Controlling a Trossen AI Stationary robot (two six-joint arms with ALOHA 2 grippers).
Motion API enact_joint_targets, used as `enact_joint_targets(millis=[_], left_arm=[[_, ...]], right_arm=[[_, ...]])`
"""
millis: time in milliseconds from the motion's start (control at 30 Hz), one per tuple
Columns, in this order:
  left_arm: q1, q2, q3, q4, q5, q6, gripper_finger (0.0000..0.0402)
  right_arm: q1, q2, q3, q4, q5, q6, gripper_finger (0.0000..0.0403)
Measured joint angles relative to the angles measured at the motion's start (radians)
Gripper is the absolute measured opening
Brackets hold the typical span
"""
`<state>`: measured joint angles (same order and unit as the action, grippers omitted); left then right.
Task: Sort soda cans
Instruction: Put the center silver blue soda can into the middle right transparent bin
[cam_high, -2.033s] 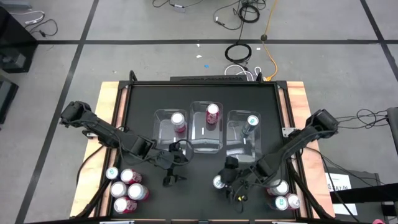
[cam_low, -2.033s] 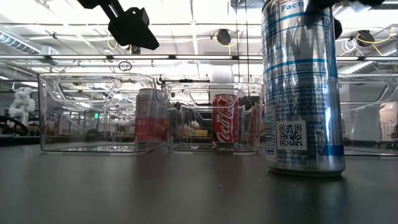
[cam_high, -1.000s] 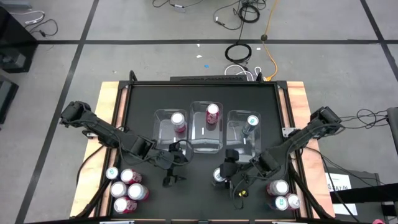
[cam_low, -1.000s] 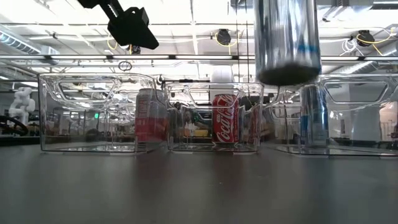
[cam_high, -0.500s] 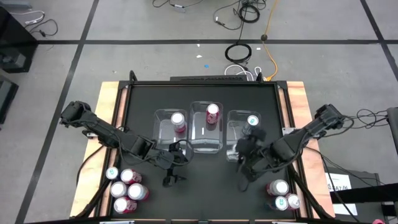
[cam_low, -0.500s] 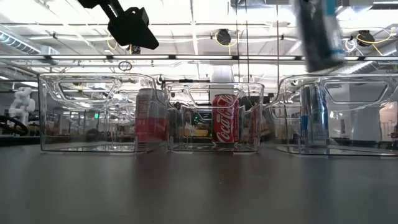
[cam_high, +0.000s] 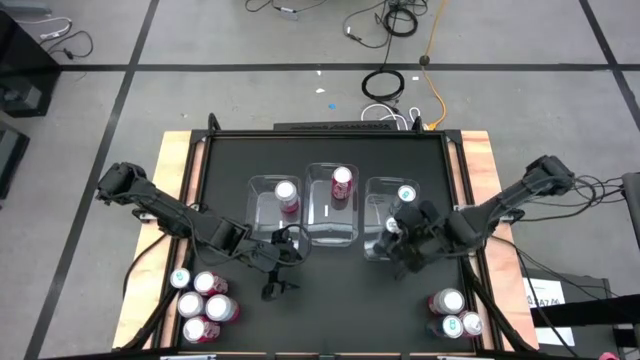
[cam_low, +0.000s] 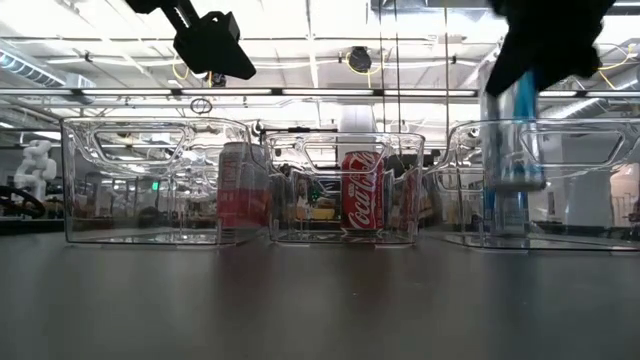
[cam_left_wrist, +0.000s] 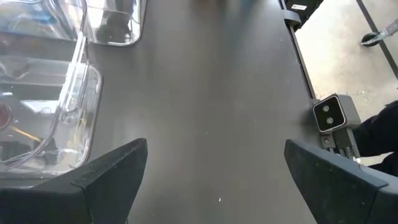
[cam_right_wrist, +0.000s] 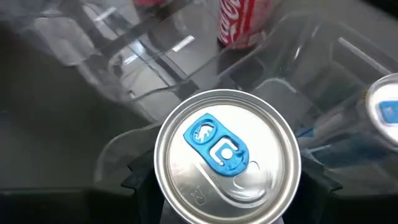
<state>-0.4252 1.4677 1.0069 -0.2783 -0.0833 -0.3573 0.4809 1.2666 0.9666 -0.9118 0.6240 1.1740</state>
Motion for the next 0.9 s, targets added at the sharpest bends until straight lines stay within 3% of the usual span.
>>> enact_joint_targets(millis=[400, 900], left_arm=[[0.0, 0.0, 0.0, 0.0, 0.0, -0.003, 0.0386], [0.0, 0.0, 0.0, 0.0, -0.002, -0.003, 0.0386]], right_arm=[[-0.258, 0.09, -0.023, 0.085, 0.005, -0.169, 0.0226], [-0.398, 0.186, -0.023, 0.17, 0.039, -0.248, 0.0226]])
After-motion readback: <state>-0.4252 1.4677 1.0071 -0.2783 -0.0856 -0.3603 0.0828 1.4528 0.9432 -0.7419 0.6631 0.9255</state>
